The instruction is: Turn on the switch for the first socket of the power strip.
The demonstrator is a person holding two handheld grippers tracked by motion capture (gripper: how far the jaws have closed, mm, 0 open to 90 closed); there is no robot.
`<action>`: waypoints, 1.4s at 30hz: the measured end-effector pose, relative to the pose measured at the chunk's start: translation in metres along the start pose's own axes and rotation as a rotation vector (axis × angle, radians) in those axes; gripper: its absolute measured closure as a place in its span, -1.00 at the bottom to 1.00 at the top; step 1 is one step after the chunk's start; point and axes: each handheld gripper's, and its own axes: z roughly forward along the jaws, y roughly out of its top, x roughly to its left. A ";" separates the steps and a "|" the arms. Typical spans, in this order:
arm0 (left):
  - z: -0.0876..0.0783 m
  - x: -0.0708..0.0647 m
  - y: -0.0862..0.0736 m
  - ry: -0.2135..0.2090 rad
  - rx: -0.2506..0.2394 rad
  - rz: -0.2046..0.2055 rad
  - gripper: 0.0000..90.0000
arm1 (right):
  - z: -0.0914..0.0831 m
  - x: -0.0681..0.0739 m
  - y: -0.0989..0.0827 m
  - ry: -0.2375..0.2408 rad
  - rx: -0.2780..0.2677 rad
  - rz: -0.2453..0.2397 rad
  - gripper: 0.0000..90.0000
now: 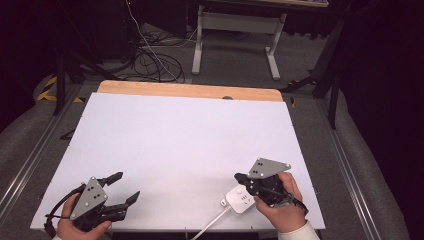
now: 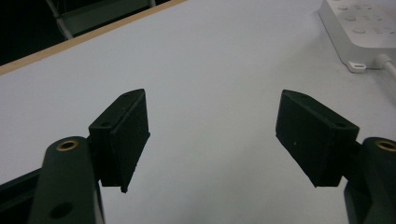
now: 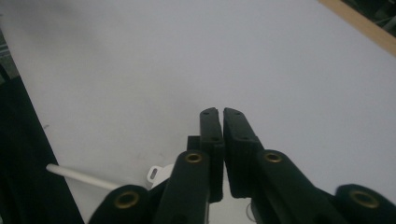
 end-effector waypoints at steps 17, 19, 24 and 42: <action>-0.001 0.001 0.000 0.006 -0.002 -0.002 -0.42 | -0.021 -0.020 -0.013 0.005 -0.236 0.083 -0.14; -0.001 0.002 0.000 0.006 -0.003 -0.001 -0.43 | -0.022 -0.024 -0.016 0.010 -0.258 0.110 -0.21; -0.002 0.003 0.000 0.010 -0.006 -0.004 -0.45 | -0.025 -0.031 -0.025 0.032 -0.303 0.145 -0.46; -0.003 0.006 -0.002 0.025 -0.017 -0.012 -0.51 | -0.018 -0.048 -0.082 0.022 -0.306 0.163 -0.83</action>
